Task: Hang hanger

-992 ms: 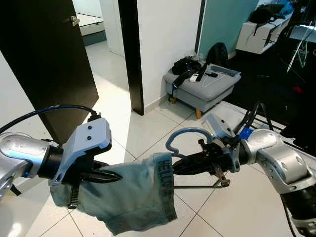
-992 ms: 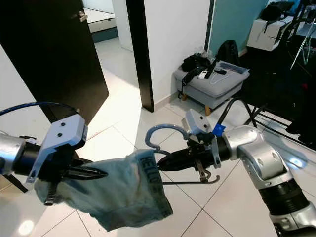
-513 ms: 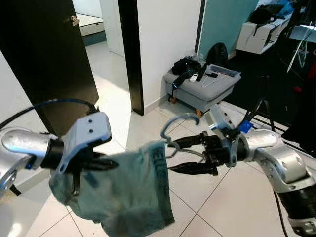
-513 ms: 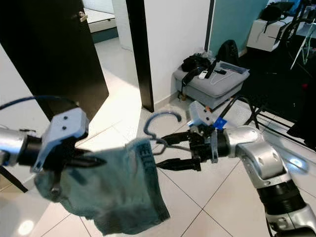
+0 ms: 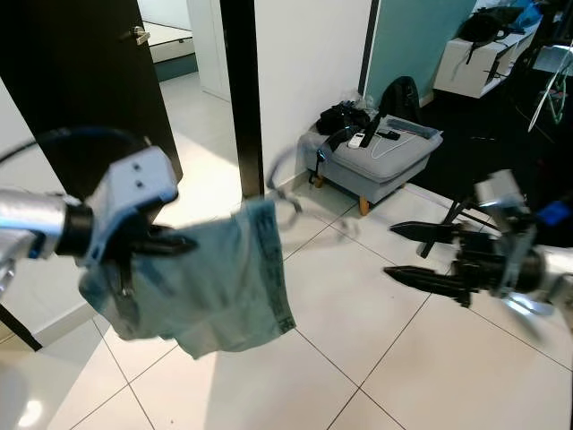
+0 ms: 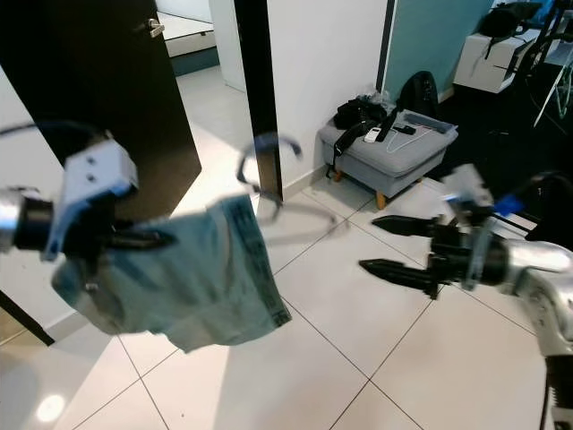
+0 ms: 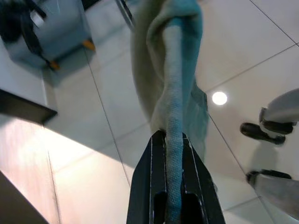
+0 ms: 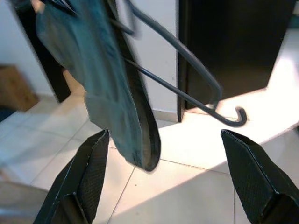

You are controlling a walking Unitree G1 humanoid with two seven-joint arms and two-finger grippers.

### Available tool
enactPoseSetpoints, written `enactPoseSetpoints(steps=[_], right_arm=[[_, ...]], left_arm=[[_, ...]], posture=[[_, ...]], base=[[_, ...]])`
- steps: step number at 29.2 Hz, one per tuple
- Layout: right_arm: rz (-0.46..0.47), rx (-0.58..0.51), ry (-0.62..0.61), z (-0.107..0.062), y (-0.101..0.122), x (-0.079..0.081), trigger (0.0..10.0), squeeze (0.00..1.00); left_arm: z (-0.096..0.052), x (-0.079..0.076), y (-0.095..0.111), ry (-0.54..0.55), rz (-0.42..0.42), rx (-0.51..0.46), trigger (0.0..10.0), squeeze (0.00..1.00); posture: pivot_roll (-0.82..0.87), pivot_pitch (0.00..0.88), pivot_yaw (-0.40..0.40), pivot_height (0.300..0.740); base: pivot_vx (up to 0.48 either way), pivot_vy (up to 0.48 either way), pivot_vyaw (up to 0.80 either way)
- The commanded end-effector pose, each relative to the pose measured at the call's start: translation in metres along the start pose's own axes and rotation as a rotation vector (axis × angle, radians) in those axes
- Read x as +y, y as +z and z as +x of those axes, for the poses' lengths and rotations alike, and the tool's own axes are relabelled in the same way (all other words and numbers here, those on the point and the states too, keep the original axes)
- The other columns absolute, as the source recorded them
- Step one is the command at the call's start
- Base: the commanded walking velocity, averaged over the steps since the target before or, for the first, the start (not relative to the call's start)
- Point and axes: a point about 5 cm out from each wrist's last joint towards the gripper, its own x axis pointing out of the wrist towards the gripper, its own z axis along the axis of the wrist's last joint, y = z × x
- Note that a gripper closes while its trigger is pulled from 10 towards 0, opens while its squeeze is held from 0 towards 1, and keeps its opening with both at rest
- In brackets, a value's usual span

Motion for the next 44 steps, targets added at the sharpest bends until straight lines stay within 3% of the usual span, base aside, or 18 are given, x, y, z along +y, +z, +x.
enactPoseSetpoints(steps=[1,3,4,5,6,8,13,14,15,16,26,37,44], right_arm=[[0.039,-0.015,-0.016,-0.001,-0.006,-0.001,10.0,0.66],[0.048,-0.017,-0.024,-0.002,-0.008,-0.001,10.0,0.66],[0.057,-0.020,-0.028,-0.001,-0.009,-0.001,10.0,0.00],[0.057,-0.020,-0.028,-0.001,-0.009,-0.001,10.0,0.00],[0.155,-0.083,-0.070,0.011,-0.028,0.006,10.0,0.00],[0.212,-0.092,-0.088,0.023,-0.043,0.013,10.0,0.00],[0.224,-0.075,-0.085,0.035,-0.049,0.020,10.0,0.00],[0.220,-0.075,-0.069,0.039,-0.048,0.022,10.0,0.00],[0.220,-0.075,-0.069,0.039,-0.048,0.022,10.0,0.00],[0.218,-0.076,-0.058,0.042,-0.046,0.023,10.0,0.00],[0.202,-0.064,-0.072,0.048,-0.039,0.020,10.0,0.00],[0.157,0.065,-0.052,0.058,-0.053,0.028,10.0,0.00],[0.168,0.038,-0.047,0.058,-0.050,0.027,10.0,0.00]], left_arm=[[-0.007,0.004,0.004,0.006,0.028,0.003,0.0,0.00],[-0.007,0.005,0.005,0.007,0.034,-0.002,0.0,0.00],[-0.007,0.006,0.006,0.010,0.039,-0.004,0.0,0.00],[-0.007,0.006,0.006,0.010,0.039,-0.004,0.0,0.00],[-0.009,0.014,0.020,0.029,0.065,-0.069,0.0,0.00],[-0.009,0.016,0.030,0.019,0.089,-0.111,0.0,0.00],[-0.009,0.015,0.035,0.004,0.117,-0.129,0.3,0.00],[-0.008,0.015,0.037,0.005,0.132,-0.136,7.3,0.00],[-0.008,0.015,0.037,0.005,0.132,-0.136,7.3,0.00],[-0.007,0.015,0.040,0.012,0.146,-0.144,10.0,0.00],[-0.005,0.012,0.050,-0.003,0.198,-0.180,10.0,0.00],[-0.006,0.004,0.063,-0.047,0.216,-0.251,10.0,0.00],[-0.006,0.004,0.064,-0.047,0.220,-0.257,10.0,0.00]], posture=[[-0.01,0.000,0.065,0.740],[-0.01,0.000,0.065,0.740],[-0.02,0.000,0.065,0.740],[-0.02,0.000,0.065,0.740],[-0.02,0.000,0.057,0.740],[-0.02,0.000,0.061,0.740],[-0.02,0.000,0.061,0.740],[-0.03,0.000,0.055,0.740],[-0.03,0.000,0.055,0.740],[-0.03,0.000,0.050,0.740],[-0.03,0.000,0.039,0.740],[-0.04,0.000,0.039,0.740],[-0.04,0.000,0.039,0.740]], base=[[0.000,0.000,0.00],[0.000,0.000,0.00],[0.000,0.000,0.00],[0.000,0.000,0.00],[0.000,0.000,0.00],[0.000,0.000,0.00],[0.000,0.000,0.00],[0.000,0.000,0.00],[0.000,0.000,0.00],[0.000,0.000,0.00],[0.000,0.000,0.00],[0.000,0.000,0.00],[0.000,0.000,0.00]])
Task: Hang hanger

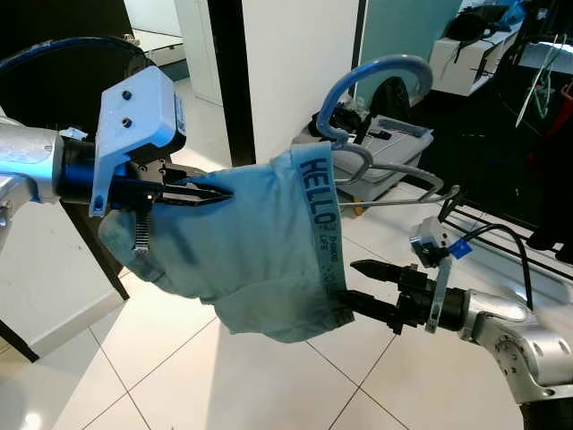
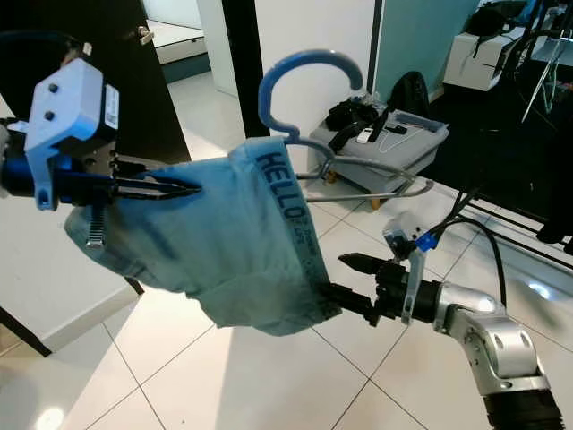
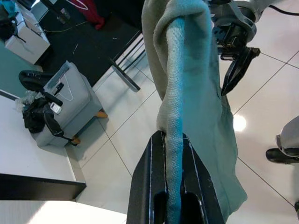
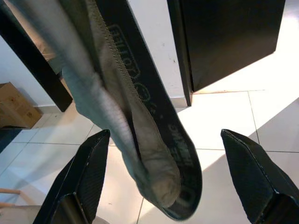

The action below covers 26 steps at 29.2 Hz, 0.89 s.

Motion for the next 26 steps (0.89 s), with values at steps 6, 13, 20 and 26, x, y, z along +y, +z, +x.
enactPoseSetpoints(steps=[6,13,20,26], right_arm=[[-0.002,-0.007,0.032,-0.006,0.003,0.003,10.0,0.00],[0.007,0.022,0.055,-0.011,-0.002,0.006,10.0,0.00],[0.018,0.024,0.003,-0.022,-0.002,-0.006,10.0,0.00],[0.038,0.042,0.158,-0.018,-0.005,0.015,10.0,0.00]], left_arm=[[-0.002,0.002,0.006,0.007,0.014,-0.026,10.0,0.00],[-0.002,0.003,0.006,0.010,0.012,-0.023,10.0,0.00],[-0.005,0.006,0.006,0.022,0.019,-0.012,10.0,0.00],[-0.006,0.005,0.007,0.022,0.017,-0.015,10.0,0.00]], posture=[[-0.04,0.000,0.039,0.740],[-0.04,0.000,0.039,0.740],[-0.04,0.000,0.039,0.740],[-0.03,0.000,0.037,0.740]], base=[[0.000,0.000,0.00],[0.000,0.000,0.00],[0.000,0.000,0.00],[0.000,0.000,0.00]])
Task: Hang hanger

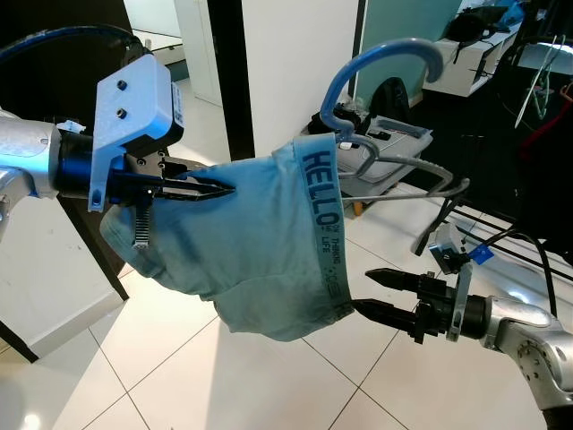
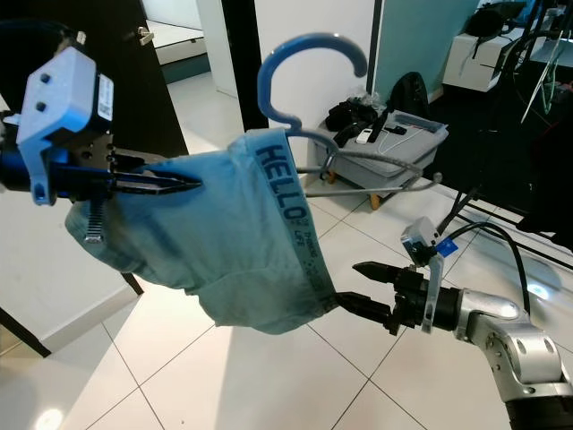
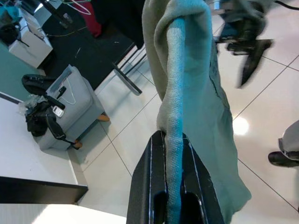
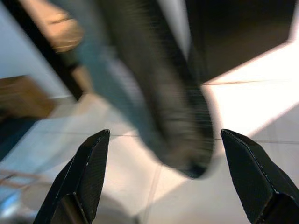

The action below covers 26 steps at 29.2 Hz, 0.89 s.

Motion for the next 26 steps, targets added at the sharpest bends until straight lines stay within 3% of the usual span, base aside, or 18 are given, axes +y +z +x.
enactPoseSetpoints(steps=[1,10,11,12,13,26], right_arm=[[0.007,0.003,0.083,0.0059,0.0001,0.0099,10.0,0.00],[0.000,-0.001,0.111,0.0088,0.0006,0.0123,10.0,0.00],[-0.001,0.001,0.108,0.0097,0.0004,0.0117,8.8,0.00],[-0.001,0.001,0.108,0.0097,0.0004,0.0117,8.8,0.00],[-0.005,0.002,0.101,0.0107,0.0004,0.0105,0.0,0.00],[-0.007,0.012,0.101,0.0092,-0.0007,0.0110,0.0,0.00]], left_arm=[[-0.0036,0.0024,0.0031,0.015,0.011,0.000,10.0,0.00],[-0.0039,0.0025,0.0033,0.014,0.007,0.000,10.0,0.00],[-0.0038,0.0025,0.0033,0.014,0.006,0.000,10.0,0.00],[-0.0038,0.0025,0.0033,0.014,0.006,0.000,10.0,0.00],[-0.0038,0.0025,0.0036,0.014,0.006,-0.001,10.0,0.00],[-0.0063,0.0063,0.0063,0.036,0.009,-0.005,10.0,0.00]], posture=[[-0.03,0.000,0.037,0.740],[-0.03,0.000,0.041,0.740],[-0.03,0.000,0.041,0.740],[-0.03,0.000,0.041,0.740],[-0.03,0.000,0.041,0.740],[-0.03,0.000,0.042,0.740]], base=[[0.000,0.000,0.00],[0.000,0.000,0.00],[0.000,0.000,0.00],[0.000,0.000,0.00],[0.000,0.000,0.00],[0.000,0.000,0.00]])
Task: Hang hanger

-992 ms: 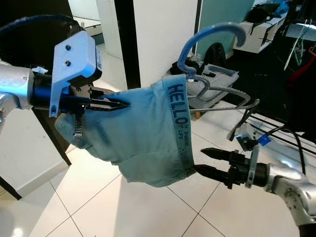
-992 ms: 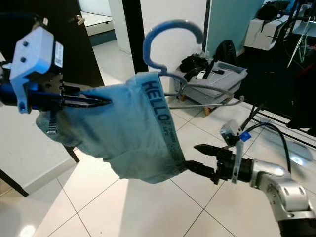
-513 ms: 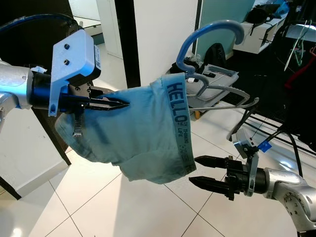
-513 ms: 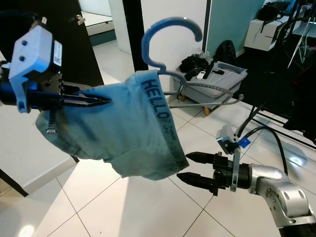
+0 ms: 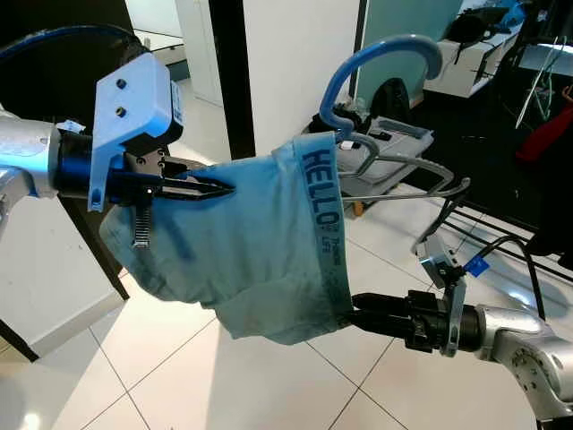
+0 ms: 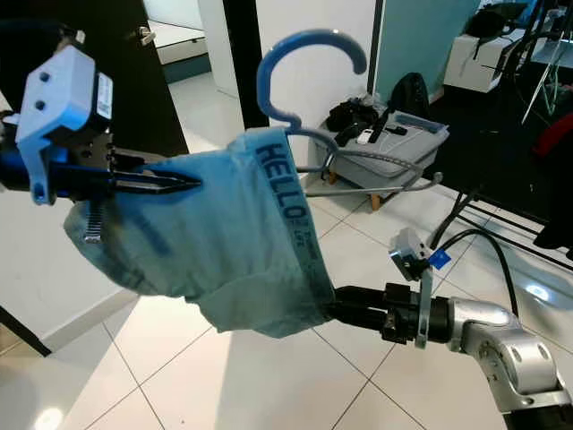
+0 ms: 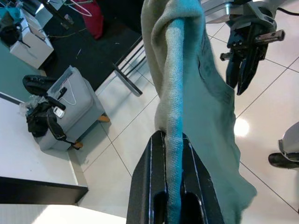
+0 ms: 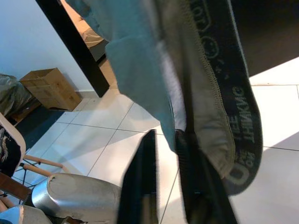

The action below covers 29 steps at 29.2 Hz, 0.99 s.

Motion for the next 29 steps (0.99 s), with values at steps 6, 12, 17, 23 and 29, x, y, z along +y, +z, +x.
enactPoseSetpoints(steps=[6,12,17,23,29], right_arm=[[-0.013,0.012,0.014,0.0004,-0.0010,0.0033,0.0,0.00],[-0.007,0.019,0.019,0.0000,-0.0032,0.0046,0.0,0.00],[-0.018,0.042,-0.020,0.0012,-0.0054,0.0007,10.0,0.00],[-0.060,0.056,-0.038,0.0034,-0.0058,-0.0021,10.0,0.86],[-0.079,0.063,-0.042,0.0050,-0.0055,-0.0035,10.0,0.00]], left_arm=[[-0.0106,0.0117,0.0070,0.063,0.025,0.004,10.0,0.00],[-0.0122,0.0148,0.0089,0.077,0.029,0.000,10.0,0.00],[-0.0109,0.0143,0.0103,0.074,0.027,-0.012,10.0,0.00],[-0.0104,0.0140,0.0121,0.066,0.033,-0.018,10.0,0.00],[-0.0109,0.0145,0.0141,0.064,0.036,-0.024,10.0,0.00]], posture=[[-0.03,0.000,0.046,0.740],[-0.03,0.000,0.046,0.740],[-0.03,0.000,0.045,0.740],[-0.02,0.000,0.043,0.740],[-0.02,0.000,0.041,0.740]], base=[[0.000,0.000,0.00],[0.000,0.000,0.00],[0.000,0.000,0.00],[0.000,0.000,0.00],[0.000,0.000,0.00]])
